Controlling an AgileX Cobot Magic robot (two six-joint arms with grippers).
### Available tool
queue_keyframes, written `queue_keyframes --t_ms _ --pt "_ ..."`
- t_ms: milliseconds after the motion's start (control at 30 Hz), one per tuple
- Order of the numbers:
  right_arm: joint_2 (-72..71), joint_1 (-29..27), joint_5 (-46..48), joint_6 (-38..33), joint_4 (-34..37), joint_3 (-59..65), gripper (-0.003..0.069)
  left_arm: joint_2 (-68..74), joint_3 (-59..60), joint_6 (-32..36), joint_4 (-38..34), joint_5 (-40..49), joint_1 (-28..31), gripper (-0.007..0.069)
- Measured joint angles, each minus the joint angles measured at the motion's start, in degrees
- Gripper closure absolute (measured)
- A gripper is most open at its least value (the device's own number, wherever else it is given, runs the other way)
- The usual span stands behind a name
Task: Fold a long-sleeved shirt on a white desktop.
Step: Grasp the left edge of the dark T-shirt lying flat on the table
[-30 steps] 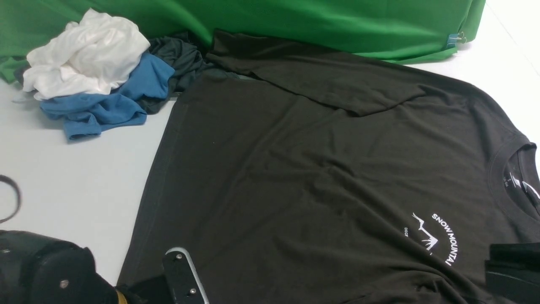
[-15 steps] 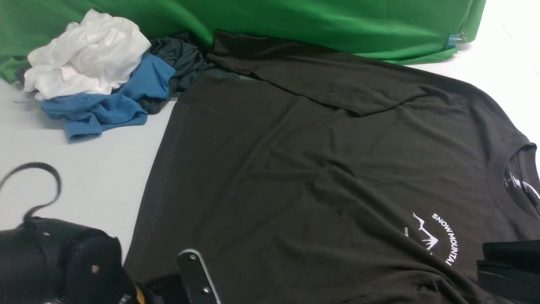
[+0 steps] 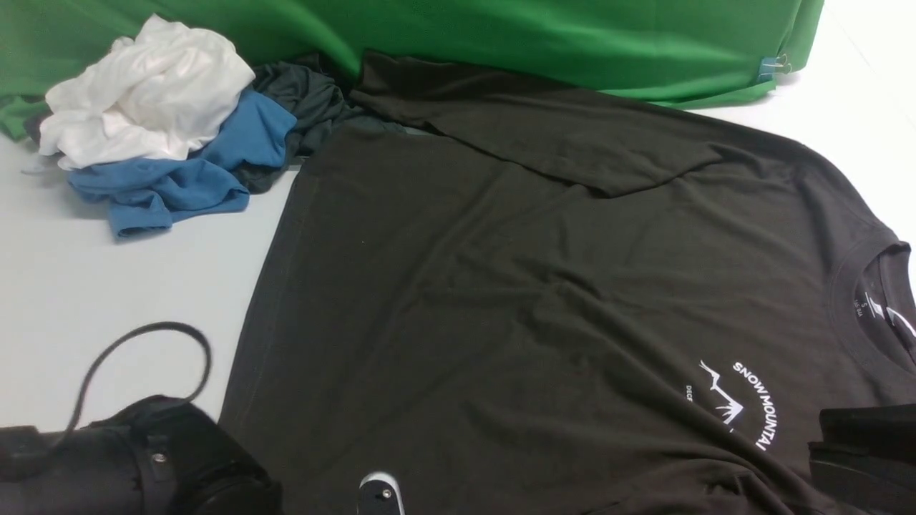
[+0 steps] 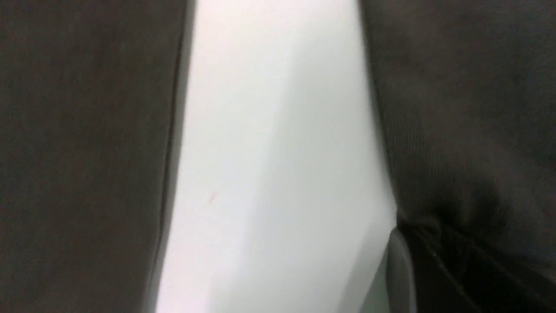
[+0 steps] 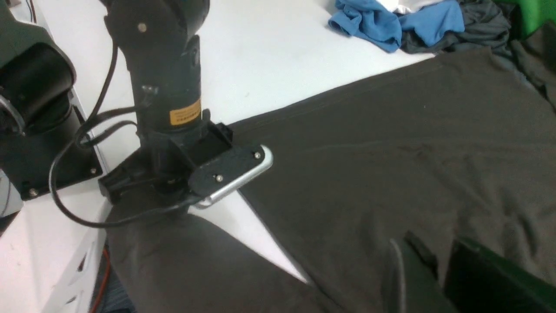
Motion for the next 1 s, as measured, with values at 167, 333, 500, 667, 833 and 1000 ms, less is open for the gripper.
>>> queue_keyframes --t_ms 167,333,500,667,833,1000 --pt "3.4 0.0 5.2 1.6 -0.4 -0.3 0.0491 -5.1 -5.3 -6.0 5.6 5.8 0.0 0.0587" --pt "12.6 0.0 10.4 1.7 -2.1 -0.3 0.0458 -11.5 -10.2 -7.3 5.9 8.7 0.0 0.0588" --pt "20.9 0.0 10.8 1.5 -6.7 -0.3 0.0411 -13.4 -10.9 -7.5 5.7 12.3 0.0 0.0589" --pt "27.8 -1.4 11.1 -2.2 -7.9 -0.3 0.0403 -13.4 -10.9 -7.5 3.6 13.3 0.0 0.0590" --pt "33.5 -9.6 10.7 -12.2 -3.3 -0.3 0.0402 -13.4 -10.9 -7.5 3.5 14.1 0.0 0.0593" --pt "36.6 -17.6 10.6 -23.5 6.0 -0.3 0.0383 -13.4 -10.9 -7.5 3.5 15.3 0.0 0.0594"
